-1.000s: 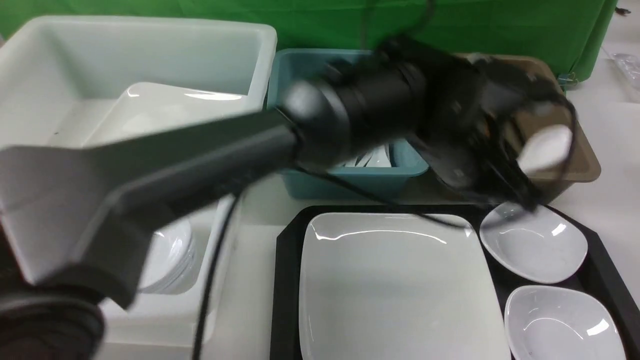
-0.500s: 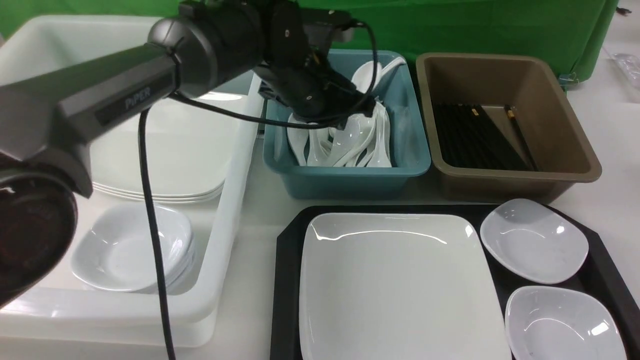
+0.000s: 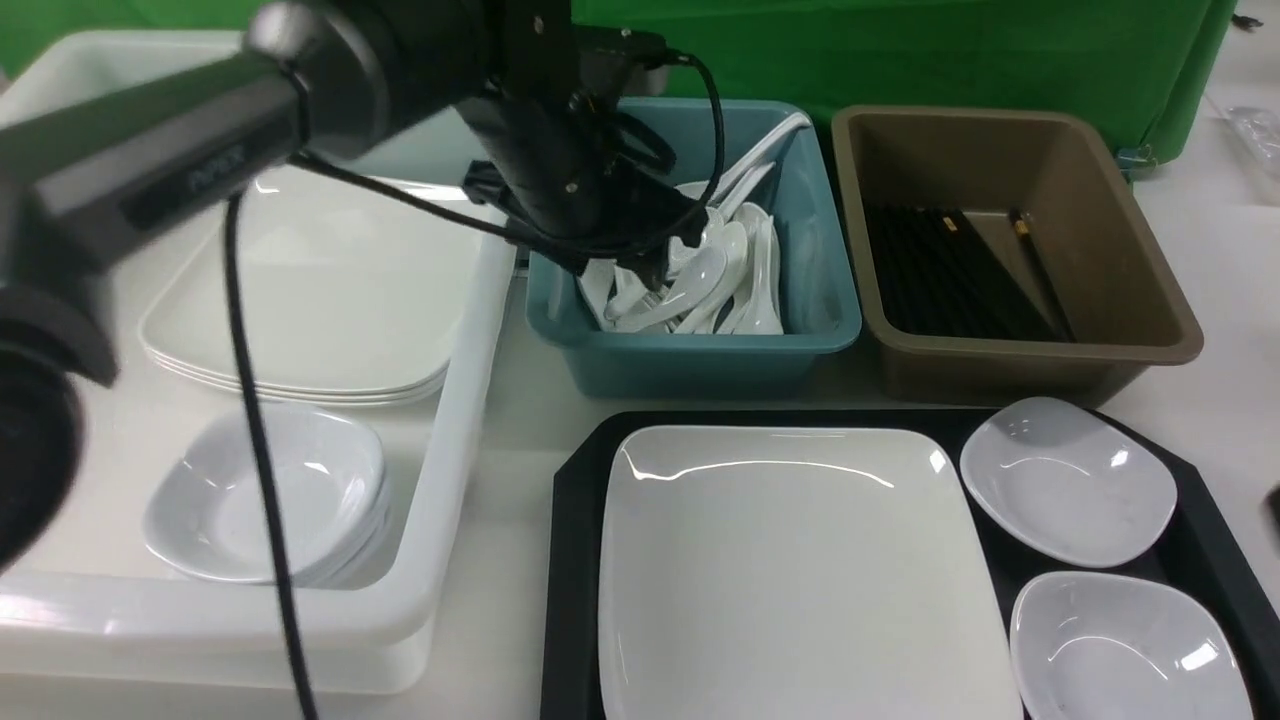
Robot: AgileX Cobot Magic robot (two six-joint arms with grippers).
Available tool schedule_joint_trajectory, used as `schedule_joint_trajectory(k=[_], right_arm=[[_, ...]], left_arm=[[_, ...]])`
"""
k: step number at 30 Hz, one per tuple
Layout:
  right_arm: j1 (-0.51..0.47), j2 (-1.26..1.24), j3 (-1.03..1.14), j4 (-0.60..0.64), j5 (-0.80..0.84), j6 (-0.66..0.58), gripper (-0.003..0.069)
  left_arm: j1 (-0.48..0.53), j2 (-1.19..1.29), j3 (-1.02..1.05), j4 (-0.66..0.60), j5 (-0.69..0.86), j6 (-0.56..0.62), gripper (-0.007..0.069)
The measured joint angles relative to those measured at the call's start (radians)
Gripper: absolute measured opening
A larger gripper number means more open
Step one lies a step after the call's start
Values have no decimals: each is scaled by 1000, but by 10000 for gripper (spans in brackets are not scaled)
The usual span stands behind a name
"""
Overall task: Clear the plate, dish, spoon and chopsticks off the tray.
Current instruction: Use the left arm to put the soup spoon into the small storage box in the middle, then use the right arm to grab a small plate from the dinner plate
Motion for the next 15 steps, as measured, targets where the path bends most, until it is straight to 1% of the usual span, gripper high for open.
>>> schedule_joint_trajectory(k=[1, 3, 4, 5, 6, 8, 11, 15], right_arm=[[18, 10, 29, -2, -12, -2, 512], [93, 39, 135, -8, -74, -13, 514], [93, 39, 135, -8, -74, -13, 514], [167, 67, 210, -22, -148, -19, 516], [167, 67, 210, -26, -156, -19, 516], [247, 119, 294, -83, -259, -10, 517], [318, 189, 350, -154, -352, 32, 517], [352, 270, 367, -187, -415, 53, 517]], left_arm=[[0, -23, 0, 5, 14, 0, 305], [0, -87, 0, 16, 41, 0, 150], [0, -93, 0, 16, 44, 1, 137], [0, -146, 0, 18, 54, 3, 62], [0, -153, 0, 18, 55, 4, 50], [0, -235, 0, 21, 75, 5, 17], [0, -323, 25, 21, 88, 5, 9], [0, -418, 103, 22, 87, 6, 9]])
